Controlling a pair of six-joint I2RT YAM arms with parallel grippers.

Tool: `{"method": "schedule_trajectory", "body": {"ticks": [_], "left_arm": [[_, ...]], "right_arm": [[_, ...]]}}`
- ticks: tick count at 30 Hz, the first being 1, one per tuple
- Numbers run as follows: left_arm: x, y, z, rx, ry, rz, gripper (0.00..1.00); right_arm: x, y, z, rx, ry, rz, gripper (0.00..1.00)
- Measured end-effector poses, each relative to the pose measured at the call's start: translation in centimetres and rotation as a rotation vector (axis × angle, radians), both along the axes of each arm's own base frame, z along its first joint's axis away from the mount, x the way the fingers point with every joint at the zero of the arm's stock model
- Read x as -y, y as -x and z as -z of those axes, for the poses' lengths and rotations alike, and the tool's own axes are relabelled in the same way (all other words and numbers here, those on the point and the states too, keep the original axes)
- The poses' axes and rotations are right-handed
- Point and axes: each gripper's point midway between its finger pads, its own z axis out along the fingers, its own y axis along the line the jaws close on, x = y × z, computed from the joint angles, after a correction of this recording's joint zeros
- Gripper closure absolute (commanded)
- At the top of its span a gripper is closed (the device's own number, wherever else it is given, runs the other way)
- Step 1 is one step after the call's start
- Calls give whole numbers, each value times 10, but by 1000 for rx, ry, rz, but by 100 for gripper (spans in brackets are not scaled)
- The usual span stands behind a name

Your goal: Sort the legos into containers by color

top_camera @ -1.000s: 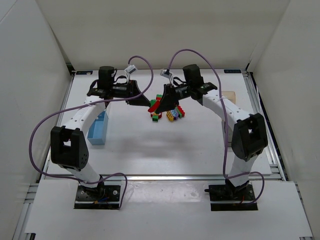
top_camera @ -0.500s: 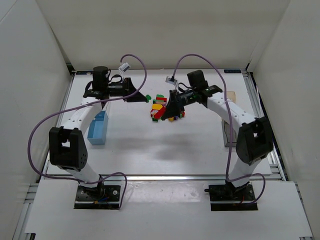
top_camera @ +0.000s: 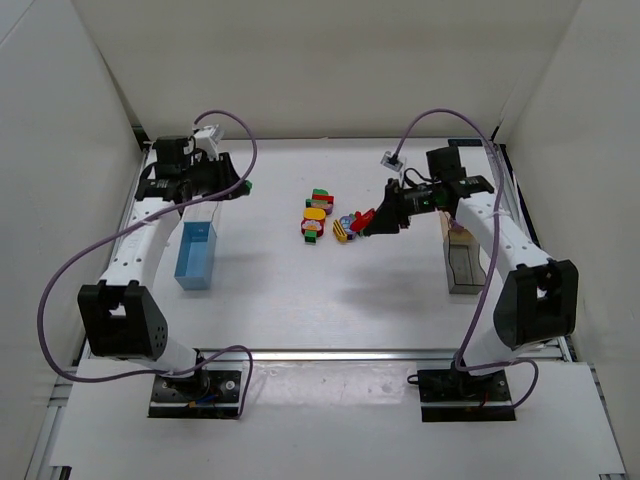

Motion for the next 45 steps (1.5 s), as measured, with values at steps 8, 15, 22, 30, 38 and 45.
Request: {"method": "schedule_trajectory", "body": {"ticks": [8,15,22,30,38,45], "left_arm": [[-55,0,38,-101,-261,-196,90],[-100,0,65,-249,-361,-301,90],[-108,43,84,-376,-408,-301,77],[-119,75,96,-452,-465,-325,72],[-140,84,102,-485,-519,-385,29],[-134,87,103,-498,-493,-354,8]], "right_arm": [[29,-16,15,-1,55,104,100],[36,-20,14,30,70,129,100],[44,-24,12,41,75,154,100],[43,-24,13,40,75,154,100],[43,-24,12,41,75,153,100],[40,-22,12,61,76,133,100]]}}
